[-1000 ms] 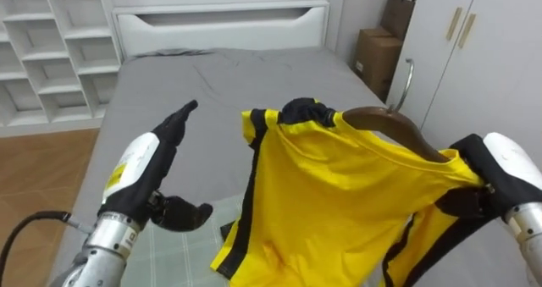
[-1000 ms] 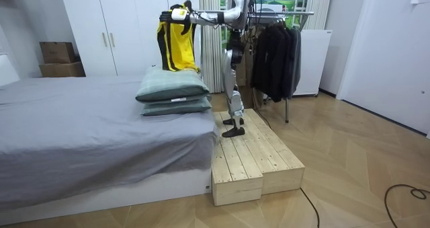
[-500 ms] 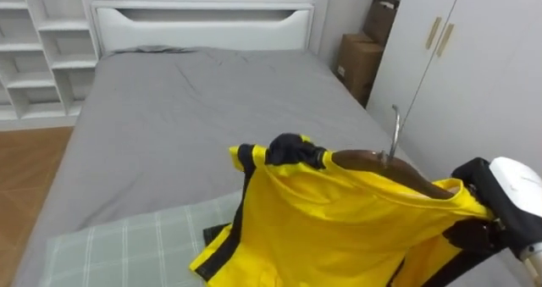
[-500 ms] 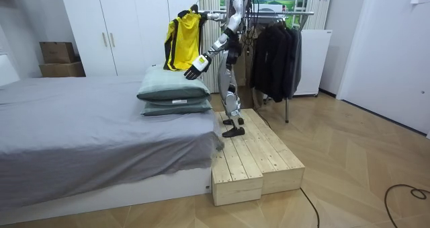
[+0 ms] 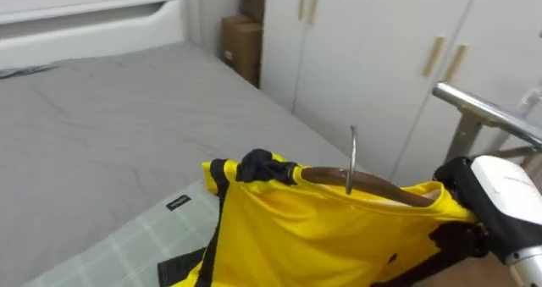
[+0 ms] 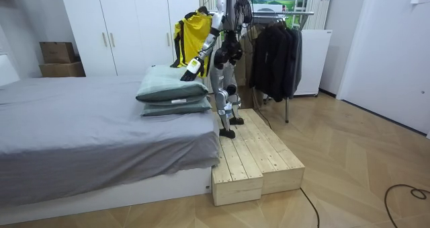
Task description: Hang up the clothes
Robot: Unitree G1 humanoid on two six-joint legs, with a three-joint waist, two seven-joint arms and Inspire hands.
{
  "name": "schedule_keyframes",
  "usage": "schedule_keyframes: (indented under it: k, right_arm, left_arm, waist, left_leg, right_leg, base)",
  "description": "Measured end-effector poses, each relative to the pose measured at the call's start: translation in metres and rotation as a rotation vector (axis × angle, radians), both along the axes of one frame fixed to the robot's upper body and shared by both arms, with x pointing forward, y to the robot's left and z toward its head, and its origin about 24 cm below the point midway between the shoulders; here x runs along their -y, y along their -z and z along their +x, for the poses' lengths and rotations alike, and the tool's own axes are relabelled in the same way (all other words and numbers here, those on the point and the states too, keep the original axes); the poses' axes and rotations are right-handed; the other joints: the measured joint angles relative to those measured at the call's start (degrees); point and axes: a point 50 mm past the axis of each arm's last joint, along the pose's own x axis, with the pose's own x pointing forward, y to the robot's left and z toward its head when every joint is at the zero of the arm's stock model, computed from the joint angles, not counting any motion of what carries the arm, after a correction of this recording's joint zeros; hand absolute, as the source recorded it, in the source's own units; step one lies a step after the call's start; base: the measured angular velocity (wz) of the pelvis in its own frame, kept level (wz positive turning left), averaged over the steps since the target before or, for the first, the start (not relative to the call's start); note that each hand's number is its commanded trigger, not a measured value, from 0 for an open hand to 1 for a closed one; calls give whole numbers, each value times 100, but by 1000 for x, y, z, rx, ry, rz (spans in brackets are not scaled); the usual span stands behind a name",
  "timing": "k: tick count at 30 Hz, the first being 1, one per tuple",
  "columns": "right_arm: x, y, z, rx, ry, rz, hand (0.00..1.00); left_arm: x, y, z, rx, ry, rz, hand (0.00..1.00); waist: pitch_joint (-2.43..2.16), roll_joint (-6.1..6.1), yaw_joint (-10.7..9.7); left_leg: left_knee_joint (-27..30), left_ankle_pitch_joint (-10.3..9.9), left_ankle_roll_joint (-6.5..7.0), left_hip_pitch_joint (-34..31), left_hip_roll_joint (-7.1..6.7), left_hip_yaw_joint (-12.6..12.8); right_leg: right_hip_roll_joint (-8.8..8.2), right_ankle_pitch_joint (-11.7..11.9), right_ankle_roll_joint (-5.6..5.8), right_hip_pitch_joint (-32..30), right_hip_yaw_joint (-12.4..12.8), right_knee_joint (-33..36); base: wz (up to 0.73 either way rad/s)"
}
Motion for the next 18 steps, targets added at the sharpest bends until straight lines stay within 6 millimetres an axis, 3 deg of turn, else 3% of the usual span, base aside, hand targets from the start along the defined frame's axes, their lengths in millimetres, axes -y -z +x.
schedule_keyframes:
  k: [1,2,6,8,10,13,14,15,16,17,18]
  right_arm:
    - [-2,0,0,2,-5,5,100]
    - [-6,-1,0,2,-13,18,100]
    - [-20,7,0,-39,-32,79,100]
    - [-25,11,0,-77,-47,87,100]
    - [-29,15,0,-116,-64,92,100]
    - [-31,18,0,-158,-68,105,100]
    - [-35,18,3,-170,-81,110,100]
    - [-40,17,5,-175,-98,115,100]
    - [-41,16,6,-173,-101,116,100]
    - [-41,15,7,-168,-100,112,100]
    - [-39,15,7,-170,-93,107,100]
  left_arm:
    - [0,0,1,-2,4,3,0]
    - [3,1,1,-9,10,2,0]
    - [8,4,0,-51,33,15,0]
    - [9,5,-3,-70,28,18,0]
    - [9,6,-9,-107,31,28,0]
    - [7,7,-17,-159,9,49,0]
    - [6,8,-27,-196,-6,63,0]
    - [5,9,-38,-241,-21,73,0]
    - [5,9,-41,-259,-27,74,0]
    - [5,10,-47,-292,-36,75,0]
    - [6,11,-53,-325,-42,66,0]
  waist:
    - [7,50,1]
    - [53,25,-12]
    - [54,83,-65]
    - [54,103,-45]
    - [52,108,-48]
    - [50,122,40]
    - [50,133,241]
    - [59,155,360]
    - [76,177,395]
    - [147,223,445]
    - [160,257,407]
  left_leg:
    - [-4,-1,16,-5,-3,55]
    - [-38,3,62,-44,-22,133]
    - [-130,37,153,-220,-54,483]
    - [-196,48,179,-228,-47,702]
    - [-199,44,190,-236,-29,929]
    - [-247,8,228,-200,90,1500]
    - [-332,-9,201,-101,212,1970]
    - [-308,-79,164,-32,343,2395]
    - [-308,-123,143,-24,410,2586]
    - [-288,-177,114,53,475,2899]
    - [-290,-222,87,119,472,3039]
  right_leg:
    - [13,13,21,-23,38,-7]
    - [19,28,74,-102,88,-12]
    - [-70,167,238,-451,47,-59]
    - [-127,235,277,-589,-122,-88]
    - [-116,298,314,-681,-98,-98]
    - [-74,542,347,-838,-181,-249]
    - [-154,842,280,-966,-880,-468]
    - [-338,1136,108,-1004,-1955,-706]
    - [-407,1197,46,-990,-2506,-737]
    - [-647,909,27,-1056,-3544,-303]
    - [-1012,432,133,-1068,-4016,271]
  base:
    - [-47]
    - [-44]
    - [-45]
    - [-59]
    - [-65]
    - [-99]
    - [-187]
    - [-193]
    - [-158]
    - [-99]
    - [-79]
